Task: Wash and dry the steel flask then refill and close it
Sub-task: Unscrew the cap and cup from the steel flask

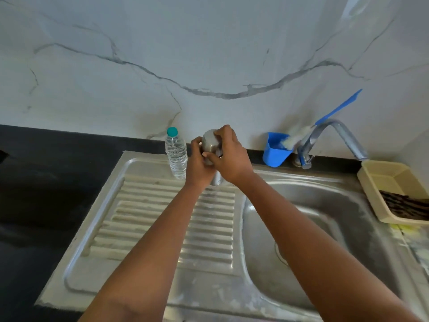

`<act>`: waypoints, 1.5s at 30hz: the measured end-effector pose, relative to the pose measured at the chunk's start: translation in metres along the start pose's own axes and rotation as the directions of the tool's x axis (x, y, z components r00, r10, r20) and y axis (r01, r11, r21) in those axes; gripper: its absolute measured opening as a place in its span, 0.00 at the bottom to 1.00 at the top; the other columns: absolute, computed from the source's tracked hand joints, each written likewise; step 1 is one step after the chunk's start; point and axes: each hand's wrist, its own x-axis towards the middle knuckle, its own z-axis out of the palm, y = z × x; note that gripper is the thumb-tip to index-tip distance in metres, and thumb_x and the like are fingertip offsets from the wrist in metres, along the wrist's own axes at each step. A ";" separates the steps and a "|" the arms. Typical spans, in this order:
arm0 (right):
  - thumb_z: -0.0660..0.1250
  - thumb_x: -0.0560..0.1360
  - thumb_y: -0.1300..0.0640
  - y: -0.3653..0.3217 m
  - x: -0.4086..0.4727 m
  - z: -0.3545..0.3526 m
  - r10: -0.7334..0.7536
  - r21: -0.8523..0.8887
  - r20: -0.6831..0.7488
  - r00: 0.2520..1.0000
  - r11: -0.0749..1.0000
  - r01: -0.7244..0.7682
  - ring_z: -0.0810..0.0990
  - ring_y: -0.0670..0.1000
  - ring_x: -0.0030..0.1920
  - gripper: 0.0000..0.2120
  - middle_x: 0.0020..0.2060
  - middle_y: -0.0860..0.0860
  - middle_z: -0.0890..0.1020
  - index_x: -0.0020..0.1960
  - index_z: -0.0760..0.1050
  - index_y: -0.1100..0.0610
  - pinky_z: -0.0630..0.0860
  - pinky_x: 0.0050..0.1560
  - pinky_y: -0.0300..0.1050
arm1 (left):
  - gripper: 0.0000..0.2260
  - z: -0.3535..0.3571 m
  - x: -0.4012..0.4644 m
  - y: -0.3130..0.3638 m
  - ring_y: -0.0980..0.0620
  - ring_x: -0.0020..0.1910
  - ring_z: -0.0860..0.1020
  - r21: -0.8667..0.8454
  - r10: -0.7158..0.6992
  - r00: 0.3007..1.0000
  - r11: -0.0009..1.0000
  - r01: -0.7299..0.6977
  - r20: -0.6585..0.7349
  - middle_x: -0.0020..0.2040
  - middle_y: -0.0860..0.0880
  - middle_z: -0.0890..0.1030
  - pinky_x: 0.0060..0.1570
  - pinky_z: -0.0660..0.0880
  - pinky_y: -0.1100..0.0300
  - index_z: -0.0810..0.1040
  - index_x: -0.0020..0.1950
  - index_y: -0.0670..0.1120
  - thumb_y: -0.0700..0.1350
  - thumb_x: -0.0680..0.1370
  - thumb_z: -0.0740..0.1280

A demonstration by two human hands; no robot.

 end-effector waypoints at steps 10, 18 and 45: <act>0.75 0.65 0.35 -0.048 -0.077 -0.064 -0.115 -0.100 -0.158 0.981 0.990 0.100 0.80 0.47 0.43 0.36 0.50 0.41 0.77 0.66 0.69 0.49 0.75 0.38 0.45 | 0.30 -0.056 -0.087 0.051 0.64 0.50 0.81 0.007 0.165 0.965 0.985 -0.170 0.206 0.50 0.65 0.81 0.49 0.78 0.66 0.70 0.61 0.57 0.49 0.65 0.81; 0.73 0.62 0.30 -0.081 -0.152 -0.056 -0.214 -0.210 -0.073 0.974 0.958 0.195 0.78 0.47 0.40 0.32 0.47 0.43 0.77 0.60 0.77 0.47 0.73 0.33 0.43 | 0.30 -0.090 -0.176 0.041 0.56 0.48 0.82 -0.080 0.173 0.946 0.984 -0.157 0.276 0.50 0.58 0.82 0.41 0.78 0.62 0.71 0.58 0.58 0.53 0.61 0.81; 0.55 0.69 0.23 -0.089 -0.203 -0.027 -0.247 -0.588 -0.076 0.966 0.793 0.157 0.72 0.53 0.28 0.35 0.32 0.50 0.75 0.44 0.74 0.55 0.64 0.26 0.42 | 0.33 -0.071 -0.222 0.023 0.66 0.38 0.79 -0.013 0.019 0.929 1.000 -0.016 0.369 0.39 0.67 0.80 0.34 0.73 0.70 0.66 0.57 0.65 0.43 0.66 0.81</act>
